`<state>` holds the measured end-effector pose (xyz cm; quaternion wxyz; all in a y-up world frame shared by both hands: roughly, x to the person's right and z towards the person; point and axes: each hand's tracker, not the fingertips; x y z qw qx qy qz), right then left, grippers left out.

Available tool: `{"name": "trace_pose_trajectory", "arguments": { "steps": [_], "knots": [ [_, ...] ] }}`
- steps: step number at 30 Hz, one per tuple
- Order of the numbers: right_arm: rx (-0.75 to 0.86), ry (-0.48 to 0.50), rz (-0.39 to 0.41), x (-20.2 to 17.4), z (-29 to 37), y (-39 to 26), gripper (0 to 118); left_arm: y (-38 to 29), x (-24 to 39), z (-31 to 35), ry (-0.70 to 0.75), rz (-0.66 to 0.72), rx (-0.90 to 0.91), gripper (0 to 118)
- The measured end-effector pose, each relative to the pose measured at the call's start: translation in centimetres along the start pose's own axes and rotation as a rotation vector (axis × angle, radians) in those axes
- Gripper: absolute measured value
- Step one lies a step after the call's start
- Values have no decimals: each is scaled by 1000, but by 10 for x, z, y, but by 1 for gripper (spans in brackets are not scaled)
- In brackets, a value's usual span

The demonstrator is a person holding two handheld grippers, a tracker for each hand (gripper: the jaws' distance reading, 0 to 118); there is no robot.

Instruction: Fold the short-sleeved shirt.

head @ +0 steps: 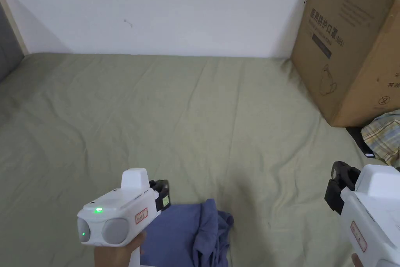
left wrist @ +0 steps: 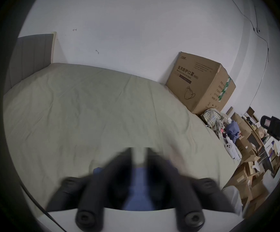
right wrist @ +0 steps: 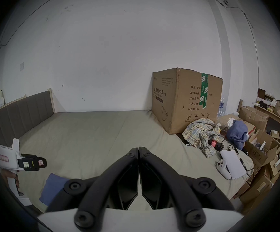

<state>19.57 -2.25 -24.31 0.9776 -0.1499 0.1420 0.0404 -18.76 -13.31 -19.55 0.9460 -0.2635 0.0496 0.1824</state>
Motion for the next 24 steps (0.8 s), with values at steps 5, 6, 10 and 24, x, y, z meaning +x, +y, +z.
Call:
{"name": "trace_pose_trajectory", "arguments": {
  "steps": [5, 6, 10, 24],
  "knots": [
    [-33, 109, -82, -2, 1, -1, 0, -24, 5, -13, 15, -94, -51, 0],
    [-29, 84, -70, 0, 0, -2, 0, -30, 9, -16, 18, -103, -71, 0],
    [-14, 46, -76, 4, -3, -4, 0, -60, 33, -35, -25, -187, -166, 0],
    [-68, 28, -71, 23, -6, -18, 0, -115, 102, -88, -75, -289, -343, 0]
  ]
}}
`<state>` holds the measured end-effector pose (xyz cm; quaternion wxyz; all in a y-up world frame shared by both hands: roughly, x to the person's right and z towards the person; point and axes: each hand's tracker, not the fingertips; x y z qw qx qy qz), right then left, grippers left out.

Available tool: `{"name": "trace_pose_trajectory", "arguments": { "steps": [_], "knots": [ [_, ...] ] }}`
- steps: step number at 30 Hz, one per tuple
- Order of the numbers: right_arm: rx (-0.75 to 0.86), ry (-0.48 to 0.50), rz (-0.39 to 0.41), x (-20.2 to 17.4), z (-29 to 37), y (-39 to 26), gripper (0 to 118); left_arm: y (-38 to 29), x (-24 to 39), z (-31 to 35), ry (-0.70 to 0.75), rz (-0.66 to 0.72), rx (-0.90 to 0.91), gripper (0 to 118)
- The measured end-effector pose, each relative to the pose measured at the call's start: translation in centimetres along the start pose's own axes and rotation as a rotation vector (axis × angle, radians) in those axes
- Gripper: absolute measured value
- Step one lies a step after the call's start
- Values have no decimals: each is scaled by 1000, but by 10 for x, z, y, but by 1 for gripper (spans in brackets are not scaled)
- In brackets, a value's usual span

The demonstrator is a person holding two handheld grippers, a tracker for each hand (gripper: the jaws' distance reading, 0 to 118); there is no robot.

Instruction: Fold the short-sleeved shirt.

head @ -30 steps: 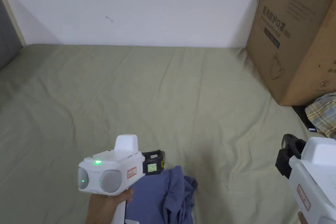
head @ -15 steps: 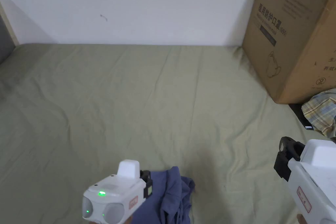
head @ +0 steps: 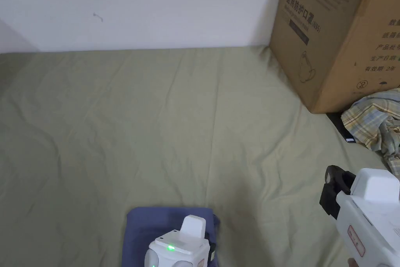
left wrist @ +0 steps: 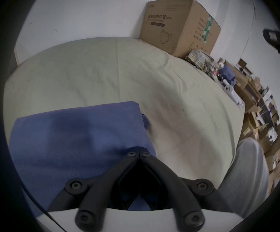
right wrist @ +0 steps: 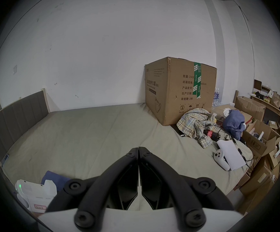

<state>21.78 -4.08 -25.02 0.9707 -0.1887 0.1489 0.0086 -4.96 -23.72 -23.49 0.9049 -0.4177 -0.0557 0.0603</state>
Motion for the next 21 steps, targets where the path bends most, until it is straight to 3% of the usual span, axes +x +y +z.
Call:
{"name": "trace_pose_trajectory", "arguments": {
  "steps": [5, 15, 20, 21],
  "knots": [
    [11, -16, 25, 0, 2, 1, 0, 9, -7, 12, -12, 36, 2, 0],
    [108, 14, 53, -24, 22, 27, 0, 75, -36, 155, 54, -42, 464, 0],
    [163, 30, 62, -42, 33, 40, 0, 102, -63, 216, 181, -70, 620, 0],
    [156, -34, 56, -43, 34, 42, 0, 105, -70, 227, 212, -71, 650, 0]
  ]
}}
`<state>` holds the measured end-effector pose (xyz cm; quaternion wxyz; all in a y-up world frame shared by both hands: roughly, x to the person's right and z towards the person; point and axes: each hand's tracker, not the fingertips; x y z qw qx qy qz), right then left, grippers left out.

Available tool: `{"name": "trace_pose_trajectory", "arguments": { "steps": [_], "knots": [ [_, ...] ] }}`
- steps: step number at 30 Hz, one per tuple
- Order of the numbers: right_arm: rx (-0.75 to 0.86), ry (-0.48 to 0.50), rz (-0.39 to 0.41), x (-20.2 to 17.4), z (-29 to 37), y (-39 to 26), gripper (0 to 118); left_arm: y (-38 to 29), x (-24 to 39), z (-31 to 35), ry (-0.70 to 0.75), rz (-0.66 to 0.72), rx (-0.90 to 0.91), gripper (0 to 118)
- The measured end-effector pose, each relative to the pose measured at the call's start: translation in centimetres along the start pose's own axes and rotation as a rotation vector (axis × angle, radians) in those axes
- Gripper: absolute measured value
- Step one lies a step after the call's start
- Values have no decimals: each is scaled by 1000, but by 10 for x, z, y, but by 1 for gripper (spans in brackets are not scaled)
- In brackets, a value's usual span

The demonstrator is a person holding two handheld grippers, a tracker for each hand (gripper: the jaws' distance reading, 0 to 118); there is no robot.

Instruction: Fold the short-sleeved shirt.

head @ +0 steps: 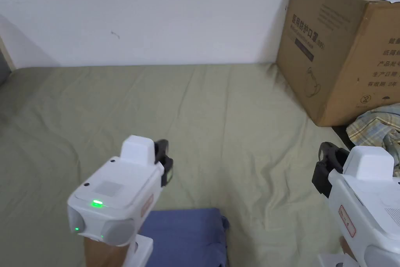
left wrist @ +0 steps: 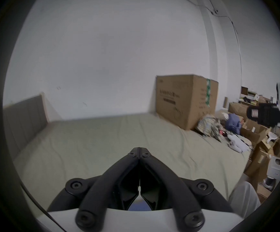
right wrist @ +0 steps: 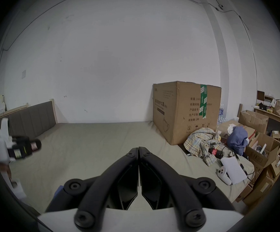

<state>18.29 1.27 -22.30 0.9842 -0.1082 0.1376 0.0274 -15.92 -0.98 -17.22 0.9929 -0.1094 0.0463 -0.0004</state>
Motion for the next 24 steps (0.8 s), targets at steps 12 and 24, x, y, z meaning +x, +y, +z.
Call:
{"name": "trace_pose_trajectory", "arguments": {
  "steps": [12, 24],
  "knots": [
    [109, 75, 56, -46, 9, 26, 0, 20, -81, 54, 230, -40, 132, 0],
    [110, 128, 68, -63, -3, 20, 0, 5, -106, 68, 305, 19, 119, 0]
  ]
}}
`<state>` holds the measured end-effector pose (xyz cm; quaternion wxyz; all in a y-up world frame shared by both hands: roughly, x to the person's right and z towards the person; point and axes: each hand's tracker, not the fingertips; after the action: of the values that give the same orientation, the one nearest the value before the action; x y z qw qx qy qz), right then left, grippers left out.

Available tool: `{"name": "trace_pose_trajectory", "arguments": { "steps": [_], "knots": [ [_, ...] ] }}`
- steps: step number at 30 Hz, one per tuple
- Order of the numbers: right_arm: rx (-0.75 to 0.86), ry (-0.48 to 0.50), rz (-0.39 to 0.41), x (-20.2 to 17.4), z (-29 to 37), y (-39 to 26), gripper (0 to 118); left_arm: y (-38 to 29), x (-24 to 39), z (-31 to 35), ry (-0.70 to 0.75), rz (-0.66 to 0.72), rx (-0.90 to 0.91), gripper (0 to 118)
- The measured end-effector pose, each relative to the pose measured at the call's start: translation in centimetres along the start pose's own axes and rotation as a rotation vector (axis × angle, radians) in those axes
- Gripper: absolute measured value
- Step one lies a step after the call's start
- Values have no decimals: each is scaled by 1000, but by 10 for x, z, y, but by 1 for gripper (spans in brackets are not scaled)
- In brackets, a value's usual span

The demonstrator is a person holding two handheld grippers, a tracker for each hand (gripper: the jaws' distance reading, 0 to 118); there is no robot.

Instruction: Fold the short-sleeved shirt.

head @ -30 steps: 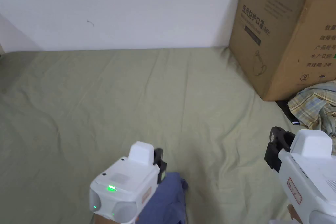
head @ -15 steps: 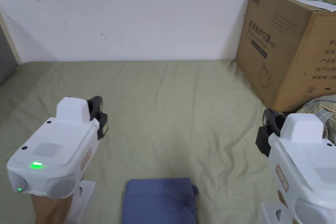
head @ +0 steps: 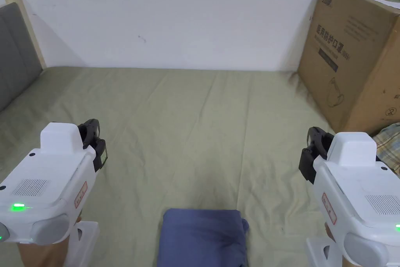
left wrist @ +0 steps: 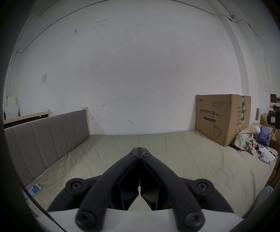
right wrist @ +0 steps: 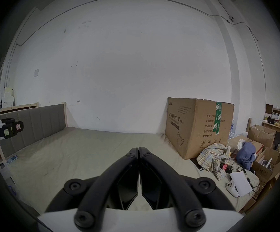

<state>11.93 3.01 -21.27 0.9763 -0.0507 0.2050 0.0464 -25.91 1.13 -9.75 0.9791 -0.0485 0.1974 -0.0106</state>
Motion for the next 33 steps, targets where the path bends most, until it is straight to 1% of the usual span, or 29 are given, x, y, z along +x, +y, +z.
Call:
{"name": "trace_pose_trajectory", "arguments": {
  "steps": [2, 4, 6, 9, 10, 12, 14, 15, 17, 19, 20, 23, 24, 25, 26, 27, 29, 30, 31, 32, 33],
  "knots": [
    [-17, 10, -4, -3, -7, -8, 0, -2, -2, 0, 2, 7, -4, 0],
    [-91, 52, -13, -9, -20, -22, 0, -4, -4, 0, 0, 14, -10, 0],
    [-140, 81, -26, -18, -36, -47, 0, -6, -6, -2, 0, 17, -25, 0],
    [-233, 123, -28, -37, -56, -88, 0, -10, -9, -3, 1, 26, -39, 0],
    [-259, 133, -18, -44, -62, -101, 0, -11, -10, -4, 0, 28, -41, 0],
    [-311, 160, -26, -56, -72, -128, 0, -14, -11, -4, -1, 25, -52, 0],
    [-345, 172, -2, -70, -78, -153, 0, -17, -13, -5, -2, 24, -62, 0],
    [-359, 177, 22, -77, -81, -165, 0, -19, -14, -5, -4, 28, -70, 0],
    [-397, 192, 26, -87, -85, -187, 0, -23, -15, -6, -4, 34, -82, 0],
    [-446, 196, 29, -95, -89, -208, 0, -28, -16, -8, -3, 35, -100, 0],
    [-483, 189, 45, -98, -91, -217, 0, -31, -16, -9, -3, 42, -111, 0],
    [-603, 175, 58, -104, -97, -247, 0, -43, -18, -14, -31, 119, -172, 0],
    [-633, 169, 83, -105, -99, -259, 0, -49, -19, -17, -42, 139, -194, 0],
    [-644, 162, 98, -105, -98, -268, 0, -54, -18, -20, -55, 156, -226, 0],
    [-615, 164, 82, -105, -95, -271, 0, -59, -17, -23, -73, 172, -268, 0],
    [-585, 162, 70, -104, -93, -268, 0, -66, -16, -27, -91, 207, -305, 4],
    [-602, 167, 67, -102, -95, -265, 0, -81, -14, -36, -132, 276, -406, 12],
    [-604, 171, 70, -102, -96, -266, 0, -90, -12, -42, -151, 326, -464, 23],
    [-605, 175, 69, -101, -95, -267, 0, -99, -10, -47, -173, 374, -522, 37],
    [-602, 177, 68, -101, -95, -267, 0, -109, -8, -53, -186, 426, -582, 55],
    [-599, 179, 71, -100, -94, -266, 0, -121, -5, -62, -213, 471, -662, 79]
  ]
}}
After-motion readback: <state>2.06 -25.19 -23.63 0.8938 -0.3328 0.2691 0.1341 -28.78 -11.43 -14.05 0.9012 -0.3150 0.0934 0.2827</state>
